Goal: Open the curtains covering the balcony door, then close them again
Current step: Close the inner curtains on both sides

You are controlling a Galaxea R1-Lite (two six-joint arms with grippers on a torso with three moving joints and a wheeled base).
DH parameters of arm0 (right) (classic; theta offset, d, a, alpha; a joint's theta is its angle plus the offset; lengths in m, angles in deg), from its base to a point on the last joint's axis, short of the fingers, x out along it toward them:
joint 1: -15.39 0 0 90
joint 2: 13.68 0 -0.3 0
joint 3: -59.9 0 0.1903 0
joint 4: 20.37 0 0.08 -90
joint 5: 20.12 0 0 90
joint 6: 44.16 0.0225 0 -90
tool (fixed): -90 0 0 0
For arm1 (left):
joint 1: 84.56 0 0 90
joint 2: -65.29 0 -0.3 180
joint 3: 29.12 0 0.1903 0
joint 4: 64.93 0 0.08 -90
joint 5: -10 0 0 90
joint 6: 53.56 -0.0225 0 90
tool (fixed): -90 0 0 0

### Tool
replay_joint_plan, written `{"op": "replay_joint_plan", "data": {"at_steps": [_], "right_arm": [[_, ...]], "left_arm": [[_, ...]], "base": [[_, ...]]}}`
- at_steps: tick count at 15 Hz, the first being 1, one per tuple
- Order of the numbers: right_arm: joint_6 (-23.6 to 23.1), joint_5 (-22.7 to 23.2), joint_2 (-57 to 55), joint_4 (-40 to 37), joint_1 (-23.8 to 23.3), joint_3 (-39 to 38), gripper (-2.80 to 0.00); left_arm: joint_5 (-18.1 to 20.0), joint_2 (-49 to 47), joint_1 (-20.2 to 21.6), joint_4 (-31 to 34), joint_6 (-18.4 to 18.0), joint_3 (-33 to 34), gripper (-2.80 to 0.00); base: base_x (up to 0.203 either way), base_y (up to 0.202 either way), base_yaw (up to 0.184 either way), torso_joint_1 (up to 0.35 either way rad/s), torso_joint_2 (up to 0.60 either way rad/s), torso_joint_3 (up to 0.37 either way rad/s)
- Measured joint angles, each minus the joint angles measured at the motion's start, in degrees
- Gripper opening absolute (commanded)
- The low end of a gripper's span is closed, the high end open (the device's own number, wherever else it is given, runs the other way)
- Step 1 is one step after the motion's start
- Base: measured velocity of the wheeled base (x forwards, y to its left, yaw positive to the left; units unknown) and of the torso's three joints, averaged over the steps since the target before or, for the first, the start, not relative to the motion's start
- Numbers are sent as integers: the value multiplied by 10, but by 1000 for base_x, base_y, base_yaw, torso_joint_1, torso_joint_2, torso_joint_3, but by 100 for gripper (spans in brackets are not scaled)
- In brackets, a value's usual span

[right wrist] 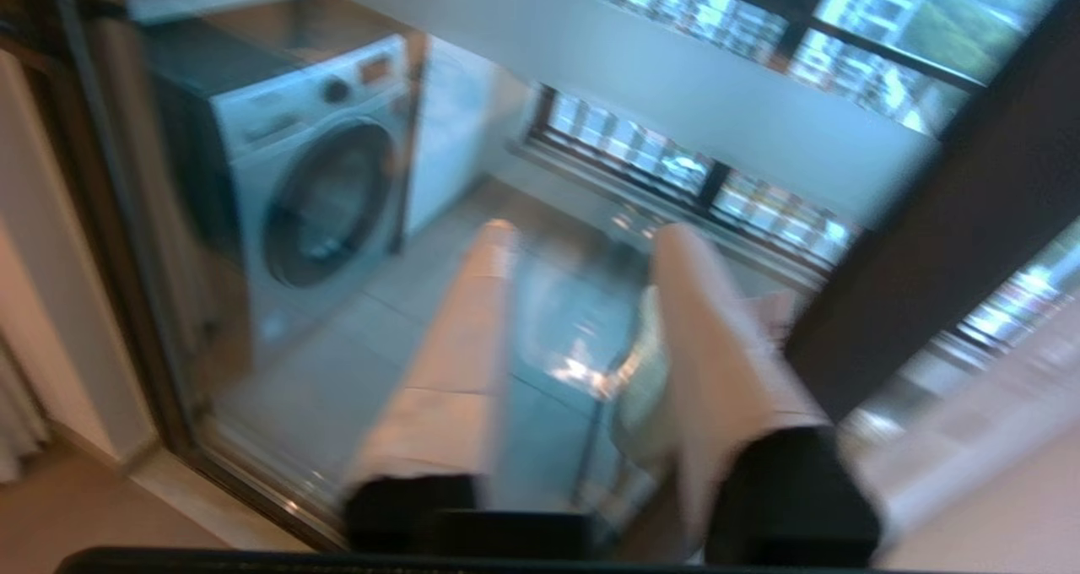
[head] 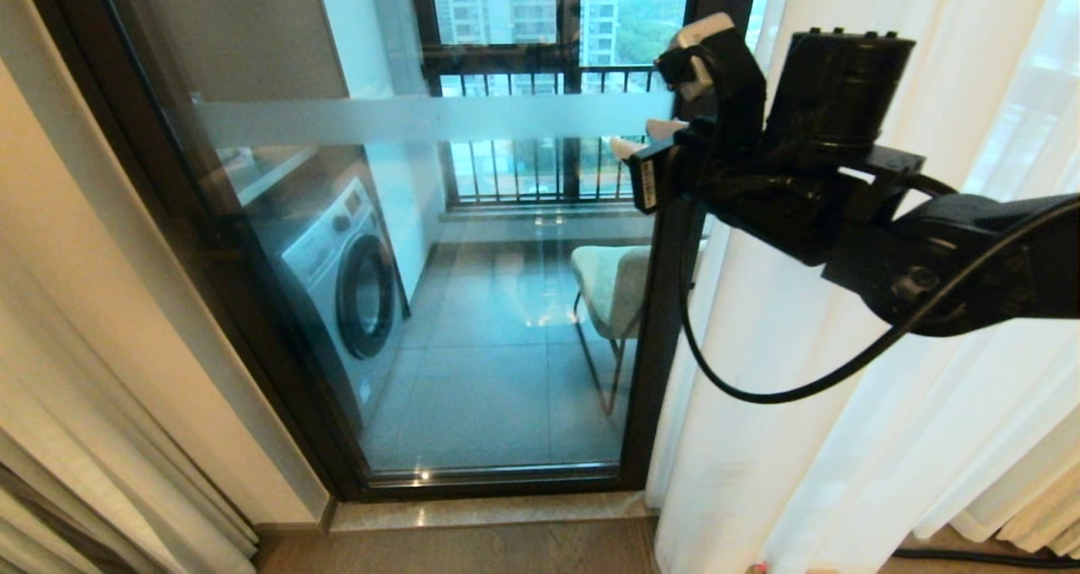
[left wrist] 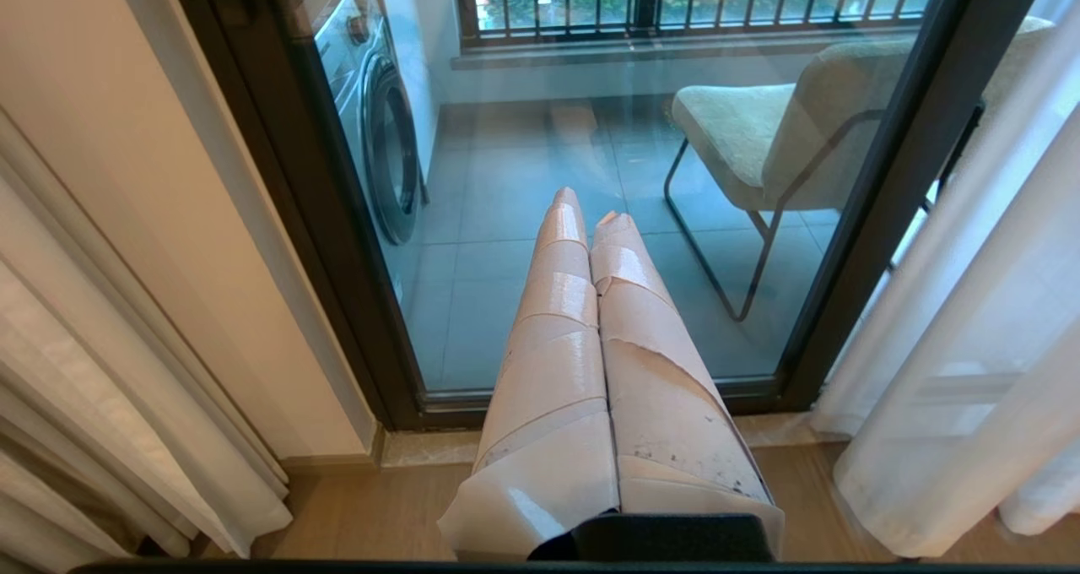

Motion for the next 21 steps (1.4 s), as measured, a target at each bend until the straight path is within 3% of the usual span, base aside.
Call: {"op": "replay_joint_plan", "data": {"at_steps": [4, 11, 21], "right_arm": [[5, 2, 72, -4, -54, -106, 0], [18, 5, 204, -24, -101, -326, 0], [19, 10, 391, -231, -191, -492, 0]], "left_arm": [[0, 0, 0, 0, 0, 0, -280], [-1, 0, 0, 0, 0, 0, -280], [-1, 0, 0, 0, 0, 0, -280]], "base": [[0, 0, 0, 0, 0, 0], [0, 0, 0, 0, 0, 0], [0, 0, 0, 0, 0, 0]]}}
